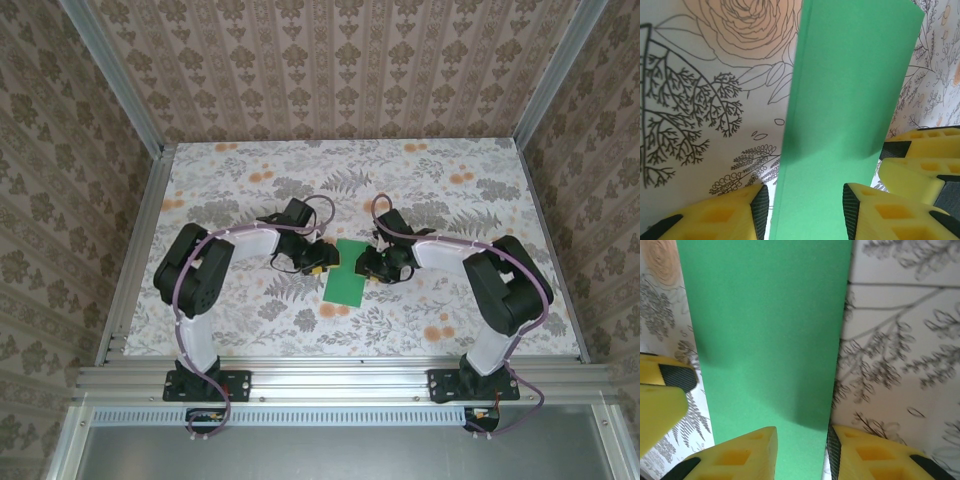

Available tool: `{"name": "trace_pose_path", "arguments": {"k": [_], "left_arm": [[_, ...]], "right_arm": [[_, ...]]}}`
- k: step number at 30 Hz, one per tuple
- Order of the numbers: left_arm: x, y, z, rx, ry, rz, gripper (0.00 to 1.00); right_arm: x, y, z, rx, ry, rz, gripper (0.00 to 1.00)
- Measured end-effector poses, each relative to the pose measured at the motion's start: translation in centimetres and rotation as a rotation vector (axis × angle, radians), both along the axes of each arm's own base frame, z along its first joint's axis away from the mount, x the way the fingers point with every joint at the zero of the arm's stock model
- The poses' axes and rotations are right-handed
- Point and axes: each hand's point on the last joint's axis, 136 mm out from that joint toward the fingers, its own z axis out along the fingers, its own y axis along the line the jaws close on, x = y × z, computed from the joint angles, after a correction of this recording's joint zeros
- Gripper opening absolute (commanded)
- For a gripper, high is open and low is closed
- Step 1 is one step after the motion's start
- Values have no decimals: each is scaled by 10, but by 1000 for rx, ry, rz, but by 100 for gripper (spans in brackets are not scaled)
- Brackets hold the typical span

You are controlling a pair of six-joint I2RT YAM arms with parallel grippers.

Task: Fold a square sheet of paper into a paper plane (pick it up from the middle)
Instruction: Fold the triangle a second time at the center of the table.

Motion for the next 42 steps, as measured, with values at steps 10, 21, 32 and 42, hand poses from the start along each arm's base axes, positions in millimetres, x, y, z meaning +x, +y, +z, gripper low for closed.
{"name": "trace_pose_path", "arguments": {"k": [10,21,32,42], "left_arm": [[-5,-6,-1,-1,8,-9,39],[-6,-8,1,-7,13,-4,35],[-5,-9,10,-16,-6,-4,23],[-2,-12,16,-29,-17,-7,20]], "right_arm": [[10,2,4,36,-26,-16,33],[10,0,0,33,-16,-17,34],[10,0,0,32,-17,-12,35],[9,1,0,38,-16,-10,35]]}}
